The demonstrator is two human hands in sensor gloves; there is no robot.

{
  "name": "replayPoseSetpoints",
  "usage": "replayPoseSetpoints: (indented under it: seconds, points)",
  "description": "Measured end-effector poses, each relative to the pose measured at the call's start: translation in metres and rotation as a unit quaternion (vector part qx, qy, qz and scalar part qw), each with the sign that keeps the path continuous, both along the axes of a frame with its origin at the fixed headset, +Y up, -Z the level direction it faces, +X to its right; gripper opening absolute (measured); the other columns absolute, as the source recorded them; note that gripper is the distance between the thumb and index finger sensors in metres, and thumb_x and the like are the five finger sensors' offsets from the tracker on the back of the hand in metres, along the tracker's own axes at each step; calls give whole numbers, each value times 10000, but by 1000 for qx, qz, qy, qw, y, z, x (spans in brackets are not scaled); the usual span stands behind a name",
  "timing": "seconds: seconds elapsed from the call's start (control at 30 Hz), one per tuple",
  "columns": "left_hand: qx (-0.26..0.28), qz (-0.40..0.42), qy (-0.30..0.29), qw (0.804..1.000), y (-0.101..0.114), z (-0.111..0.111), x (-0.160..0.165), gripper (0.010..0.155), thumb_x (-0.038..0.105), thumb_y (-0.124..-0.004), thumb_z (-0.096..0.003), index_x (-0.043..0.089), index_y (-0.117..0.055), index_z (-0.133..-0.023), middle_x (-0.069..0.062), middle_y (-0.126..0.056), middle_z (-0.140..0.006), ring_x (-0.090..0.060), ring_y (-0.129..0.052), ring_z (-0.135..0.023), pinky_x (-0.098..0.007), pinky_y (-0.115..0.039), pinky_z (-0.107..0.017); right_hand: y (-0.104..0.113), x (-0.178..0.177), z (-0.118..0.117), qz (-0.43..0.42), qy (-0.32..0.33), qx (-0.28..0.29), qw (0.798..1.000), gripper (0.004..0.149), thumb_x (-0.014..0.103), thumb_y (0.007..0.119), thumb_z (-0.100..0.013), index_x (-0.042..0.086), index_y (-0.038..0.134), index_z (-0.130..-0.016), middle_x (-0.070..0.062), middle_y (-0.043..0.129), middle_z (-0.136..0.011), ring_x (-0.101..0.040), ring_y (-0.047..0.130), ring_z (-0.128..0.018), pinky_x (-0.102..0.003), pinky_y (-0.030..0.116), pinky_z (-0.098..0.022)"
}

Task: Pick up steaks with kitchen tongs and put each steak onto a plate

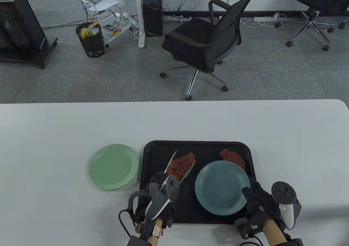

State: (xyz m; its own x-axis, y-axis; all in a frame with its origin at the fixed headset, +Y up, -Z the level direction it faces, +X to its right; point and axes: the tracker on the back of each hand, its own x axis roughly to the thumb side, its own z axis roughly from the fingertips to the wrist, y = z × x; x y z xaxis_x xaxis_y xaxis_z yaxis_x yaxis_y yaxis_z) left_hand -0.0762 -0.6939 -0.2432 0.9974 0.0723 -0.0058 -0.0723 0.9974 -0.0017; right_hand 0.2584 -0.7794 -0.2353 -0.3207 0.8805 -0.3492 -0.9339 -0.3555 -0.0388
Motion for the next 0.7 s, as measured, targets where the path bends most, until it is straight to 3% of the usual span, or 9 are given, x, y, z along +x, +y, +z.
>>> replayPoseSetpoints:
  seconds: [0.2,0.3,0.57,0.7]
  points:
    - [-13,-13,-84,996,-10,15,39,972,685,-852,-257,117,-698,-1030,-154,-888,-802,-265,-1005,-422,-322,-898,-263,-4,-2,1,-37,8,-10,999,548,166,653,-478,-1,499,-977,-253,774,-780,-347,953,-374,-400,902,-186]
    - [-16,-42,-96,994,-17,15,50,976,692,-841,-256,123,-687,-1034,-148,-882,-808,-257,-1004,-428,-316,-899,-267,-6,-2,1,-47,5,-18,999,551,163,651,-477,-10,493,-976,-256,772,-779,-348,953,-374,-399,903,-185]
    - [-48,-23,-101,993,-28,17,46,997,697,-827,-261,112,-645,-1047,-154,-850,-828,-270,-986,-456,-324,-888,-284,-11,1,-1,-52,16,-24,998,549,160,665,-468,0,516,-971,-256,794,-770,-353,961,-362,-403,908,-172]
    - [-61,14,-97,993,-21,17,37,1007,691,-827,-267,119,-598,-1062,-157,-815,-858,-286,-965,-503,-335,-871,-309,-12,1,-1,-71,14,-22,997,547,160,666,-466,2,521,-969,-250,802,-765,-344,966,-357,-396,912,-167]
